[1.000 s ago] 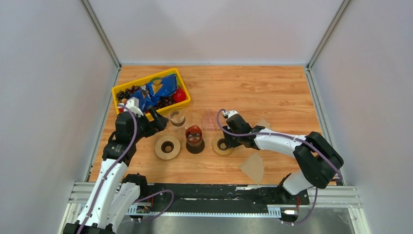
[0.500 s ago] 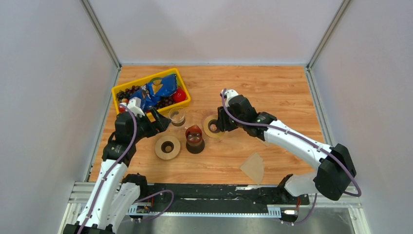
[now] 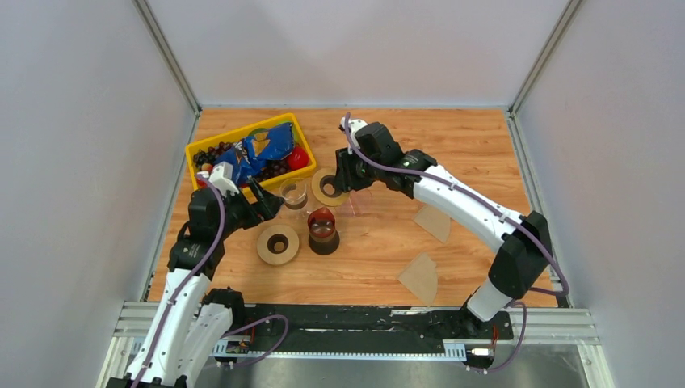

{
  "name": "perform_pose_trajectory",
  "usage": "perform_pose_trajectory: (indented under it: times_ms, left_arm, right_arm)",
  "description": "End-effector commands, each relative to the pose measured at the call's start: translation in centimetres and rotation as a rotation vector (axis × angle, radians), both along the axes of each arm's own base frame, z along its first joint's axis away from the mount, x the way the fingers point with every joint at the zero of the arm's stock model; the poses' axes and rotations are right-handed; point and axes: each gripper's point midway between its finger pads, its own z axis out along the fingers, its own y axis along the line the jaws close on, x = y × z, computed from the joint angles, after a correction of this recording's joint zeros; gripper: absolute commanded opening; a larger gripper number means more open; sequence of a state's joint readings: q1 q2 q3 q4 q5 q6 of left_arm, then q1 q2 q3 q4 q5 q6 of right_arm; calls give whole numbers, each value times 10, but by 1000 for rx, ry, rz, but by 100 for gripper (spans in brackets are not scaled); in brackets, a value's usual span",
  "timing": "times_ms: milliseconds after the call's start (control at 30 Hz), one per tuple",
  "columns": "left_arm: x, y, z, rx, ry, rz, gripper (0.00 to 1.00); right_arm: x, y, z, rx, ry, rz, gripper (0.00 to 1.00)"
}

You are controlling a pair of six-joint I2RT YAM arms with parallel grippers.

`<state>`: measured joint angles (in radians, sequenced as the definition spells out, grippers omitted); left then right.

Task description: Place the coffee filter in the dripper

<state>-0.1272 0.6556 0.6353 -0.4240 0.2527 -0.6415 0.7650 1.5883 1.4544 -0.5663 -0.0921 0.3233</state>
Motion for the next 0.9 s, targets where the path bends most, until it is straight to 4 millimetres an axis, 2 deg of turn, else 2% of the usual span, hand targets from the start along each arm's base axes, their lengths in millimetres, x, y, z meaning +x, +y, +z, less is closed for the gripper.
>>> perform_pose_trajectory:
  times_ms: [0, 400, 600, 867]
  left_arm:
    - [0, 3, 12, -8, -45, 16, 100]
    - [-5, 15, 15, 1, -72, 90, 100]
    - [-7, 18, 12, 10, -64, 106, 100]
    - [-6, 21, 5, 25, -36, 118, 100]
  right_arm:
    - [-11, 25, 10, 38, 70, 79, 12]
    - [29, 86, -12, -27, 19, 67, 12]
    - [49, 106, -26, -66, -12, 33, 14]
    - [52, 120, -41, -83, -7, 51, 17]
